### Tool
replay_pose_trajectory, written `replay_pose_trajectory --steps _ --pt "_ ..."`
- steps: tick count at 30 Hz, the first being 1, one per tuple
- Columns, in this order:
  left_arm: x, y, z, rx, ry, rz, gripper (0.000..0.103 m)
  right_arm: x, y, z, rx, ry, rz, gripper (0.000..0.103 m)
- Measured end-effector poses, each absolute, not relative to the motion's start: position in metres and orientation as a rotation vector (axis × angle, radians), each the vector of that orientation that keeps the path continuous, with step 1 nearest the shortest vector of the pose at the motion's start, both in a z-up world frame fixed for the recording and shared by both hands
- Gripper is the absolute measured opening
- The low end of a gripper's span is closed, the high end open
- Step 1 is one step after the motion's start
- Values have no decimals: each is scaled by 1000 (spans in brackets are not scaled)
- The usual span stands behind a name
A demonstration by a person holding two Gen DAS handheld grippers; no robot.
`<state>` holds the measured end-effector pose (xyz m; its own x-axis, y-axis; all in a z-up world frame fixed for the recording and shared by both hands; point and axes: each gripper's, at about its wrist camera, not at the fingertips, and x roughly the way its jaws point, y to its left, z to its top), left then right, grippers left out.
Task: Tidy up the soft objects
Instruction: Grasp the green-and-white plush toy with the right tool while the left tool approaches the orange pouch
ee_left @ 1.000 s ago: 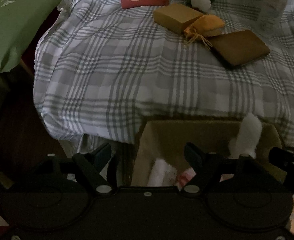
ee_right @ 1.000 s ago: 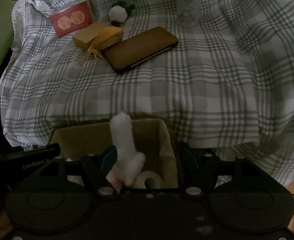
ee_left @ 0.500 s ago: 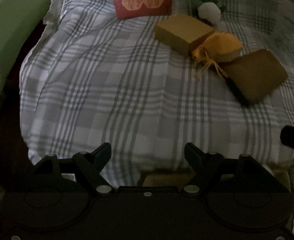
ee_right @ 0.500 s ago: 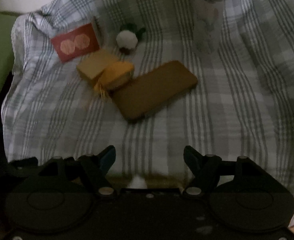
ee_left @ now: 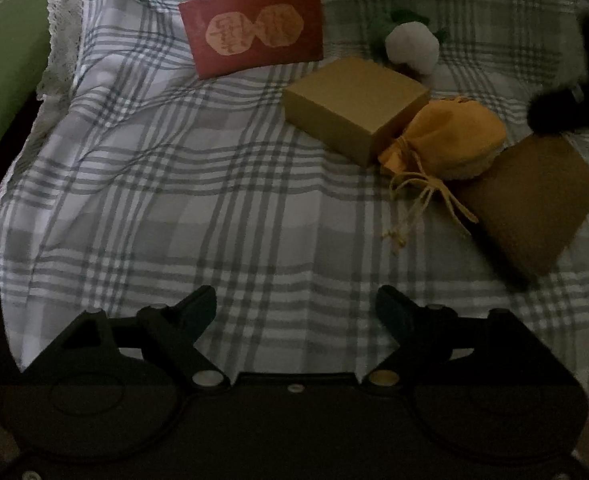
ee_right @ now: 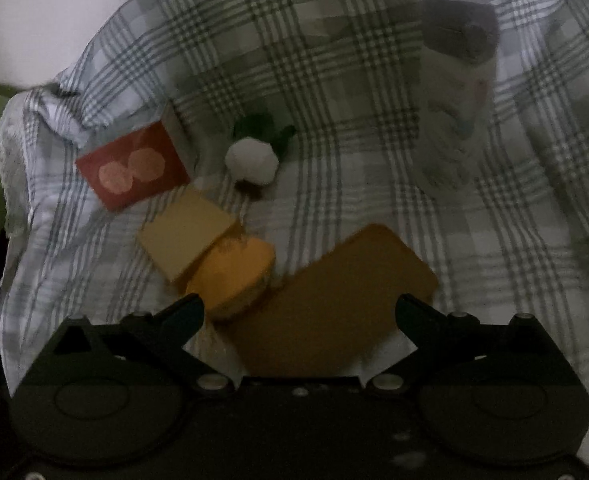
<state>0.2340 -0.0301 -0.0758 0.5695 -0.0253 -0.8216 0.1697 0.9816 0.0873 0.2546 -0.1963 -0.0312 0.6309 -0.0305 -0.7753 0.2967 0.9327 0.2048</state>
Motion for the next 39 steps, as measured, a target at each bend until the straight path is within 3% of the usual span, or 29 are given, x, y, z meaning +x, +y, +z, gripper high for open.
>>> replay_pose_trajectory --steps 7,31,34,39 --pt "244 -25 -82 122 937 -137 101 310 -190 -41 332 880 -216 103" --pt "242 -25 -90 95 863 -172 101 437 -168 -74 227 901 -224 99" --pt "242 -25 -90 93 864 -171 101 445 -168 -79 222 922 -228 93" --pt "242 -25 -89 92 865 -172 101 458 -169 -89 197 978 -243 66"
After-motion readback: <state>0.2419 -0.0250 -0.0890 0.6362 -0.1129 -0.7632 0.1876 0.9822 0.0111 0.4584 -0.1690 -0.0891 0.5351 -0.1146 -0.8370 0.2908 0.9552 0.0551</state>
